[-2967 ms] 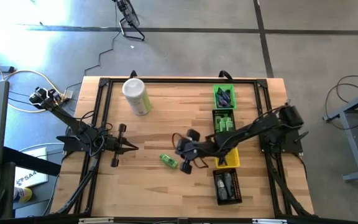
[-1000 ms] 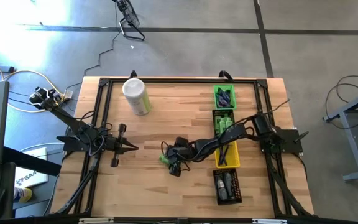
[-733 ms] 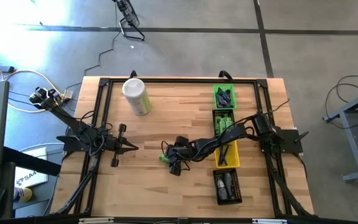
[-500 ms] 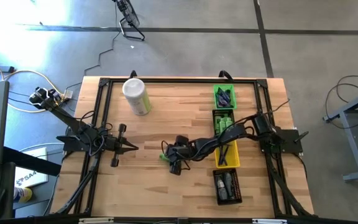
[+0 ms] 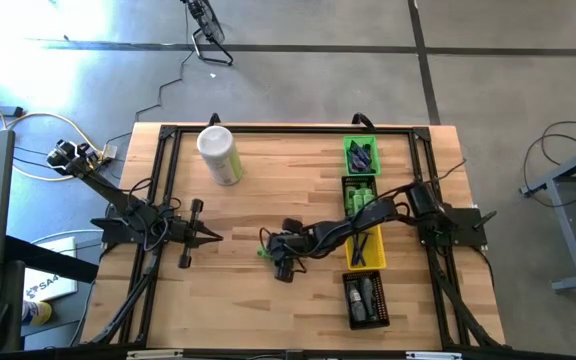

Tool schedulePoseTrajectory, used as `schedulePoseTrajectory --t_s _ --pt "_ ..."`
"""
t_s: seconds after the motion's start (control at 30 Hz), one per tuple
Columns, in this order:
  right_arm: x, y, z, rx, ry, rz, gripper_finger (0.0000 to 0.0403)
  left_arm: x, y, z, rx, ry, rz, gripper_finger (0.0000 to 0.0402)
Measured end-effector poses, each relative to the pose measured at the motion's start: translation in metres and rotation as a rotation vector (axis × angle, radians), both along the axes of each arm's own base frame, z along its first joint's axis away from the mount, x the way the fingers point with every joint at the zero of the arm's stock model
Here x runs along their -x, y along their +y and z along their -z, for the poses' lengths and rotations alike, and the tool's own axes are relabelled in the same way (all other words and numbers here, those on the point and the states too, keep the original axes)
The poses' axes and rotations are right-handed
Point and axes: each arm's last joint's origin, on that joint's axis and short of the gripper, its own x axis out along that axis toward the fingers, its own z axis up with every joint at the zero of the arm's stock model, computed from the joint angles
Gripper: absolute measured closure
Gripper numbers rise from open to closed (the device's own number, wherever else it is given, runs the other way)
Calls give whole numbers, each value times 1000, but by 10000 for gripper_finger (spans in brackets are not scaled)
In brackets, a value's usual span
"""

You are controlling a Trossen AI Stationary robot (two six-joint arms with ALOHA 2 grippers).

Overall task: Pick & Place Travel size toiletries
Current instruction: Put the green shampoo into the top black basket

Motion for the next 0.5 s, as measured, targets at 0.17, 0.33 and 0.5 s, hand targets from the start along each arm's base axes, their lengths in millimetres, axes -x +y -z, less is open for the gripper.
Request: schedulePoseTrajectory --t_s 0.17,0.33,0.5 --pt "6 -2 -15 9 9 5 232 0 0 0 0 0 0 394" --pt "18 -7 -47 58 21 54 244 0 0 0 -1 1 0 394" --pt "41 -17 -88 108 39 160 243 0 0 0 -2 3 0 394"
